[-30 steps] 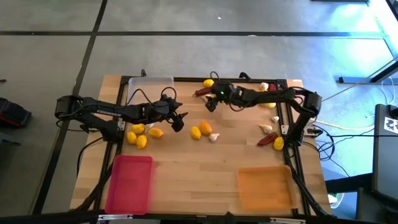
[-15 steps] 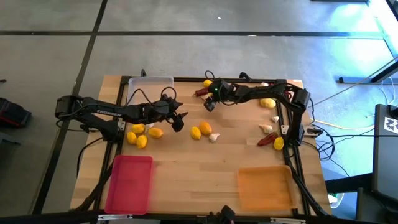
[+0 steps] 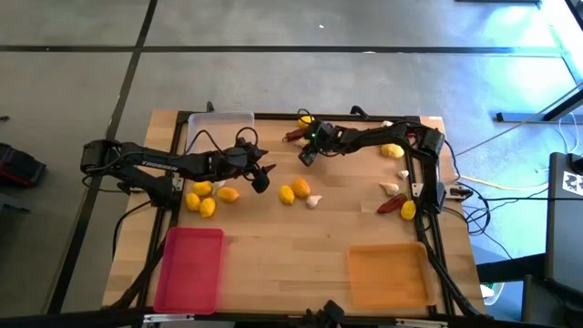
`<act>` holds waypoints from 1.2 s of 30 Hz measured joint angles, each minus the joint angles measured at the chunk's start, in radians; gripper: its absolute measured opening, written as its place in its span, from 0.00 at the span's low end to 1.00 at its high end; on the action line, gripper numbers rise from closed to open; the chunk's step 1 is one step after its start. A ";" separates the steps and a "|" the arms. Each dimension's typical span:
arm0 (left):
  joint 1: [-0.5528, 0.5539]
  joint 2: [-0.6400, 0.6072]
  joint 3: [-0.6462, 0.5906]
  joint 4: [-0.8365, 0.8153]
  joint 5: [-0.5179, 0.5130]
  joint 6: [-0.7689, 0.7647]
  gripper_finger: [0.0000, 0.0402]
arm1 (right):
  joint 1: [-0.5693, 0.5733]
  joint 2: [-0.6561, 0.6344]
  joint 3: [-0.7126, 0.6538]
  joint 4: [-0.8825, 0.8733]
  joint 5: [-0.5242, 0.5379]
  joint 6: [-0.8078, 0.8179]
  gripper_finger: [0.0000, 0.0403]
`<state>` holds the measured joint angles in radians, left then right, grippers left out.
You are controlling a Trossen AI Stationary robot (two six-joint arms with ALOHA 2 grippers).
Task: Sort produce into baskets
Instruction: Put the white garlic into the bottom left red bin
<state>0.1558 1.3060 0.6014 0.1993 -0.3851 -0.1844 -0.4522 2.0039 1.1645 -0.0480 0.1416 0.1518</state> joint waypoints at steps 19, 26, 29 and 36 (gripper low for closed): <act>0.000 0.000 0.000 0.000 0.000 0.002 0.65 | 0.002 -0.004 -0.001 0.045 -0.036 -0.135 0.31; -0.001 0.000 0.000 0.000 0.000 0.002 0.65 | 0.066 -0.095 -0.001 0.007 -0.056 -0.161 0.32; -0.002 0.000 0.000 0.000 0.002 0.002 0.65 | 0.114 -0.147 -0.001 -0.017 -0.054 -0.180 0.32; -0.033 0.000 0.000 0.000 0.073 0.057 0.65 | 0.232 -0.241 0.000 -0.070 -0.047 -0.237 0.32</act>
<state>0.1231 1.3060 0.6014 0.1989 -0.3117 -0.1276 -0.2204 1.7627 1.1648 -0.1180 0.0942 -0.0856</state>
